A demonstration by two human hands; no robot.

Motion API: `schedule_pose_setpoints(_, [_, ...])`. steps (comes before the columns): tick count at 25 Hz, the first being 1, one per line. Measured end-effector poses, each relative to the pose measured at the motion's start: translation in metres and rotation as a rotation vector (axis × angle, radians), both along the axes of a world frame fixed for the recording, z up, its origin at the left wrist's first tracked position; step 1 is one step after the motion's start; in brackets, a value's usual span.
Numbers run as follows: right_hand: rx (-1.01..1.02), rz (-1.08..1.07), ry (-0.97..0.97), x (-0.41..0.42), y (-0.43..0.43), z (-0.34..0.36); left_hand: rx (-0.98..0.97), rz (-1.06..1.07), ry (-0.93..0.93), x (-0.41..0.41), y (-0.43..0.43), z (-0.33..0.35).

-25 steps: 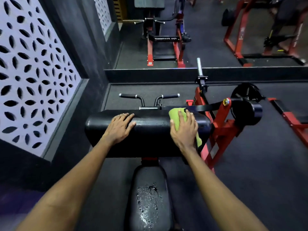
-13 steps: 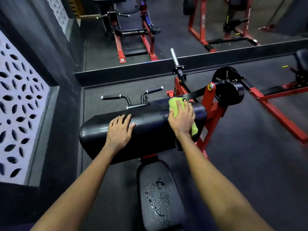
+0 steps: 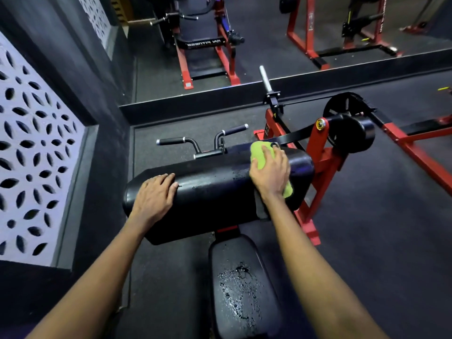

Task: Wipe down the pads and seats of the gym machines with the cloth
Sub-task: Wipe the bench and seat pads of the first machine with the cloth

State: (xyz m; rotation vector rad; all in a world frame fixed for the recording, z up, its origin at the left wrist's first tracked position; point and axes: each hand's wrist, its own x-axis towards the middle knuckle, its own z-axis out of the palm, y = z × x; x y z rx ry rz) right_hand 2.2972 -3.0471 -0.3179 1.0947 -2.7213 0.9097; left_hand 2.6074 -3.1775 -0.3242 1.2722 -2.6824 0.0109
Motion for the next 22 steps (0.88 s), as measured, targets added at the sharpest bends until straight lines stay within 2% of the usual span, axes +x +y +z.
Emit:
schedule_pose_setpoints(3, [0.015, 0.228, 0.068, 0.062, -0.008, -0.005, -0.033, 0.005, -0.027, 0.023, -0.01, -0.002])
schedule_pose_setpoints(5, [0.02, 0.327, 0.128, 0.055, -0.003, -0.008, -0.069, -0.004, -0.017, 0.025, -0.01, -0.005])
schedule_pose_setpoints(7, [-0.011, 0.287, 0.127, 0.018, 0.002, -0.011, -0.107, -0.001, 0.028, 0.023, -0.008, -0.007])
schedule_pose_setpoints(11, [-0.005, 0.009, -0.009, -0.007, 0.005, -0.007, -0.138, -0.01, 0.087, 0.023, -0.005, -0.008])
schedule_pose_setpoints(13, [-0.001, 0.031, 0.038, 0.031, -0.008, -0.004, -0.121, -0.002, 0.095, 0.024, -0.008, -0.008])
schedule_pose_setpoints(16, [-0.013, 0.187, 0.094, 0.102, -0.02, -0.006, -0.069, 0.006, 0.094, 0.023, -0.009, -0.009])
schedule_pose_setpoints(19, [0.017, 0.341, 0.136, 0.114, -0.016, -0.01, 0.005, -0.094, 0.073, 0.03, -0.014, 0.002])
schedule_pose_setpoints(22, [-0.017, 0.188, 0.108, 0.08, -0.014, -0.009, 0.079, -0.233, 0.041, 0.06, -0.039, 0.004])
